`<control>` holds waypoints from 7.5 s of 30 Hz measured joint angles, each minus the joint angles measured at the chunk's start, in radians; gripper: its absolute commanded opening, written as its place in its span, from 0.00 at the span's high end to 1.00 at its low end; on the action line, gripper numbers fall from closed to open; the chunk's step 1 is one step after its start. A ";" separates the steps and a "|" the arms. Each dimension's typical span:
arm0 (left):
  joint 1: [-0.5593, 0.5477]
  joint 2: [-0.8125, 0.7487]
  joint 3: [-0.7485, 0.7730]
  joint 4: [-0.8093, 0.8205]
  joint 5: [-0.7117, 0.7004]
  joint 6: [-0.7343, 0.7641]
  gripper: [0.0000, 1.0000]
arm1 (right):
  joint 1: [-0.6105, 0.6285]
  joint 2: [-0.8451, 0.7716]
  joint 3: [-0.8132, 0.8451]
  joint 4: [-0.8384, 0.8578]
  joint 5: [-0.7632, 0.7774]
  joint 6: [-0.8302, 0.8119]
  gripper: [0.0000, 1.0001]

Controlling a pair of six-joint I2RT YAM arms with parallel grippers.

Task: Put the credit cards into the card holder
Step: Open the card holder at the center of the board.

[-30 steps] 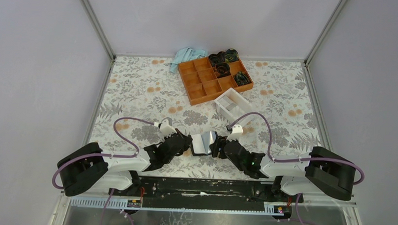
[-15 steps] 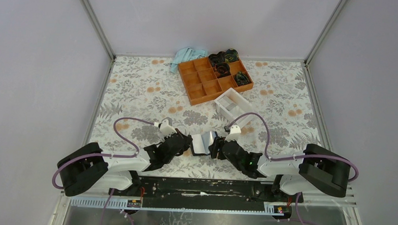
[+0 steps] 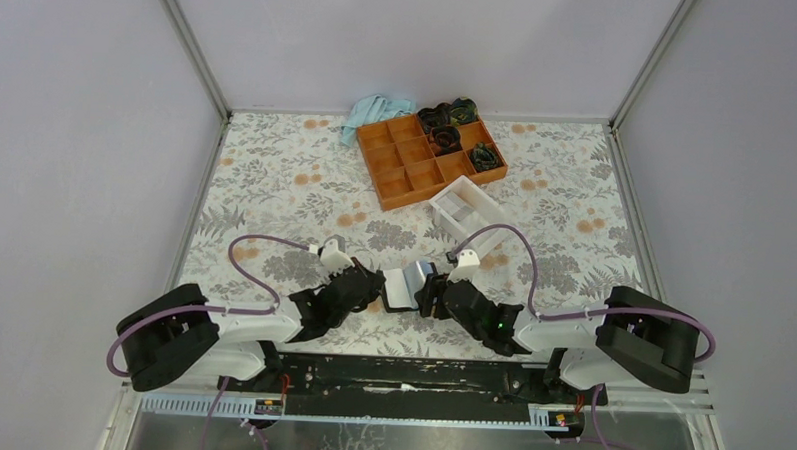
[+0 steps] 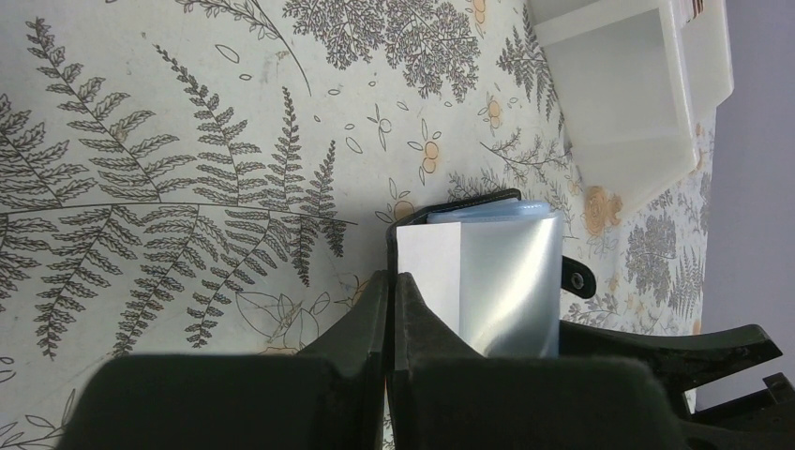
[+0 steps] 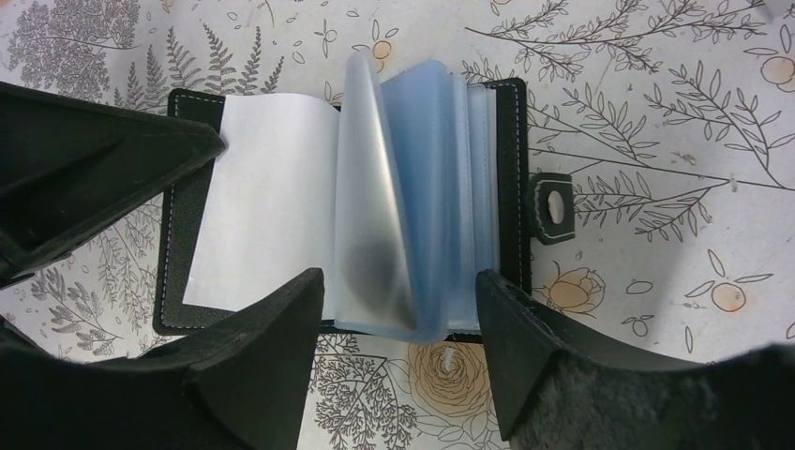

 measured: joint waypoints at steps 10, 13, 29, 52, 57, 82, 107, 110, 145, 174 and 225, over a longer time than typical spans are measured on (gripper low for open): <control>0.000 0.018 0.000 0.015 0.003 0.000 1.00 | 0.000 0.009 0.015 0.019 -0.017 0.000 0.32; 0.000 0.019 0.000 0.016 0.003 -0.002 1.00 | 0.000 0.008 0.016 0.033 -0.030 -0.001 0.32; 0.000 0.025 -0.008 0.036 0.011 -0.004 1.00 | 0.000 0.014 0.013 0.192 -0.100 0.023 0.31; 0.000 0.025 -0.021 0.037 0.014 -0.014 1.00 | 0.000 0.087 -0.035 0.311 -0.097 0.076 0.54; 0.000 0.025 -0.023 0.037 0.016 -0.015 1.00 | 0.000 0.083 -0.058 0.331 -0.097 0.077 0.51; 0.000 0.032 -0.023 0.039 0.018 -0.015 1.00 | -0.017 -0.012 -0.115 0.366 -0.096 0.081 0.55; 0.000 0.037 -0.031 0.048 0.018 -0.016 1.00 | -0.035 0.040 -0.101 0.326 -0.098 0.085 0.58; 0.000 0.040 -0.033 0.054 0.018 -0.016 1.00 | -0.036 0.071 -0.061 0.281 -0.099 0.076 0.58; 0.000 -0.035 0.047 -0.164 -0.048 0.042 0.98 | 0.034 0.180 0.148 0.024 0.027 -0.119 0.56; 0.000 0.014 0.039 -0.140 -0.033 0.039 0.98 | 0.069 0.168 0.263 -0.101 0.174 -0.269 0.46; 0.002 -0.309 0.005 -0.317 -0.114 -0.042 0.49 | 0.190 0.499 0.433 -0.098 0.489 -0.414 0.40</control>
